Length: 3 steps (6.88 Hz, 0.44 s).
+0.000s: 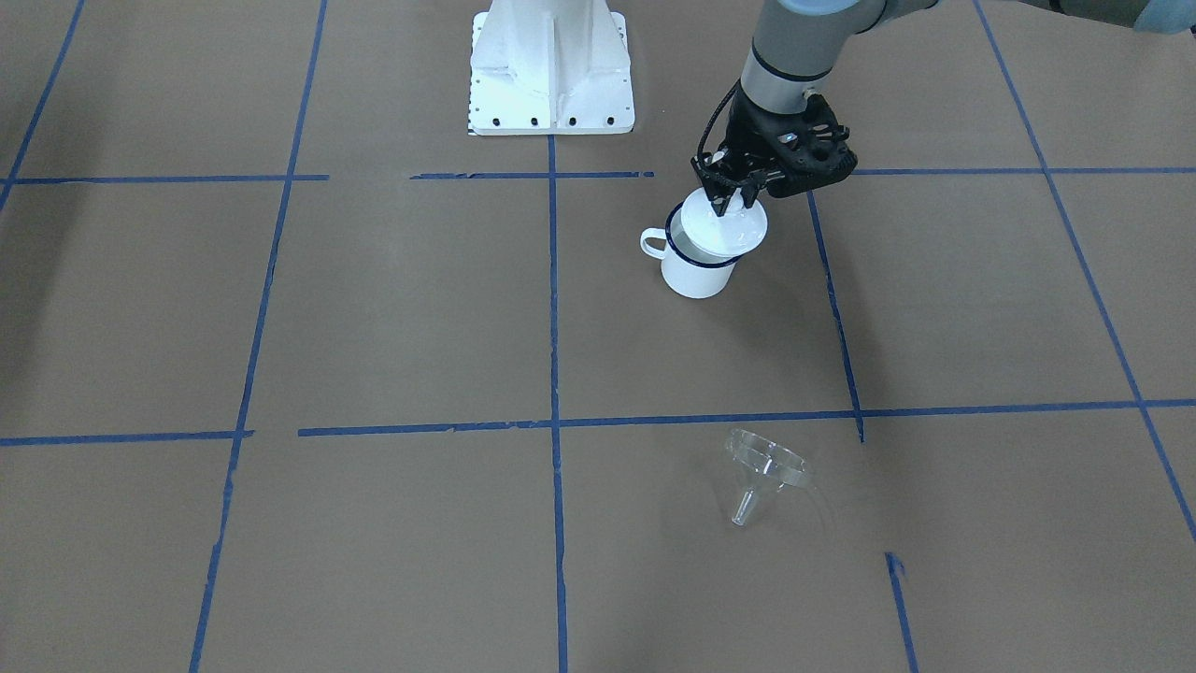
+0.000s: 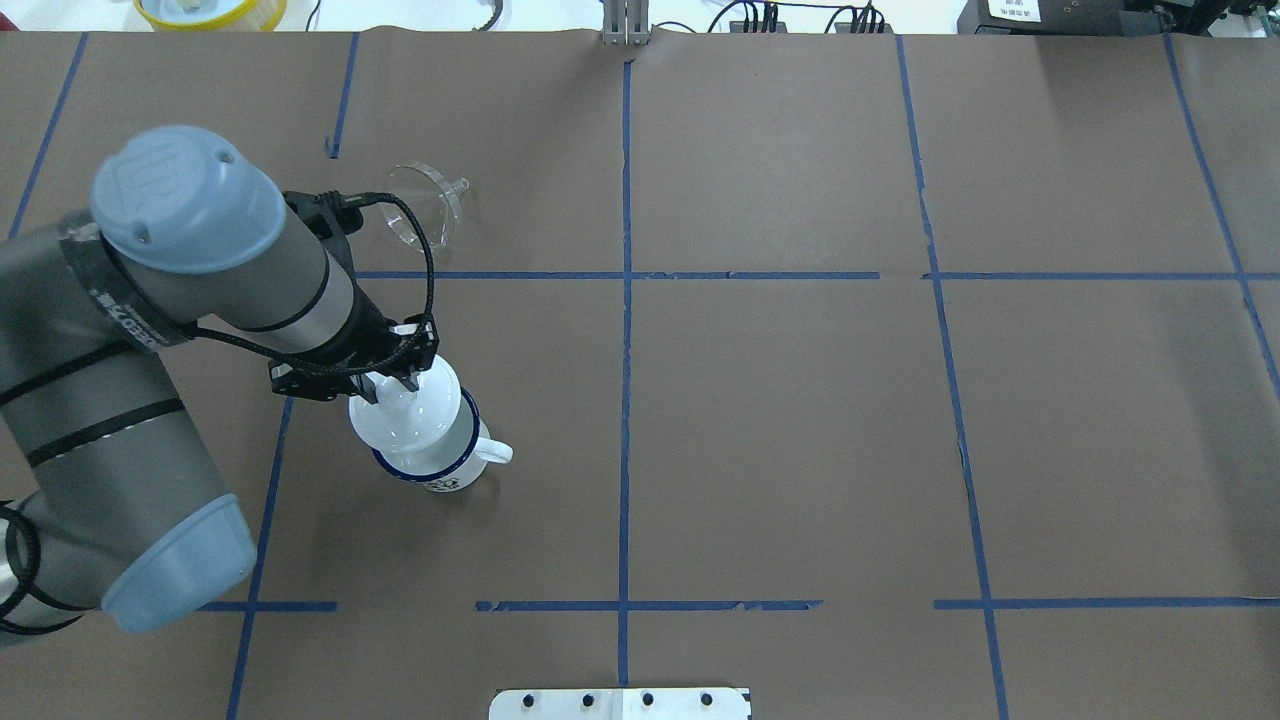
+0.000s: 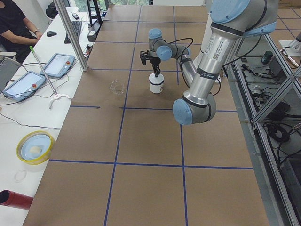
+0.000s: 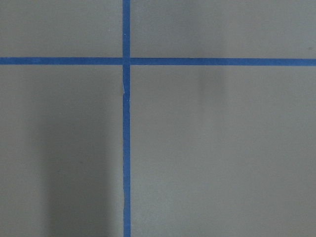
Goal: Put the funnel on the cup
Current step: 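Carry the lid beside the mug toward the robot and lower it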
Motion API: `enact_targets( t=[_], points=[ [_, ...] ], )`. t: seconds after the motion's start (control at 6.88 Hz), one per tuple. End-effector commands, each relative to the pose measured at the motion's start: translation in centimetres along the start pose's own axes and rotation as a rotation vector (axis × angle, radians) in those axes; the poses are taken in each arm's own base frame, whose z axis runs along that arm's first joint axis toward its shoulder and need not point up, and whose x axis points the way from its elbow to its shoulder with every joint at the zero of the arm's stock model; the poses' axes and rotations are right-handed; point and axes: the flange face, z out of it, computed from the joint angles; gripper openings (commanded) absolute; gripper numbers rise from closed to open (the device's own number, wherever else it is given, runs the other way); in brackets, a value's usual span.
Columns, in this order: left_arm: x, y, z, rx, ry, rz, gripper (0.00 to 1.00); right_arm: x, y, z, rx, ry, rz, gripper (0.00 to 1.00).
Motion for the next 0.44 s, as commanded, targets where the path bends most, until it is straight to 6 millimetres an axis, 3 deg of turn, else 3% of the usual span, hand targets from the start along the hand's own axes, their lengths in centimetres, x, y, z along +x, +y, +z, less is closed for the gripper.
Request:
enact_targets(
  t=[0.0,0.29],
  points=[
    [-4.0,0.5,-2.9,0.019,-0.014,-0.017,0.00,0.0,0.0,0.0,0.001,0.000,-0.001,1.00],
    [-7.6,2.1,0.1,-0.027,-0.074,-0.011,0.00,0.0,0.0,0.0,-0.001,0.000,0.000,1.00]
  ],
)
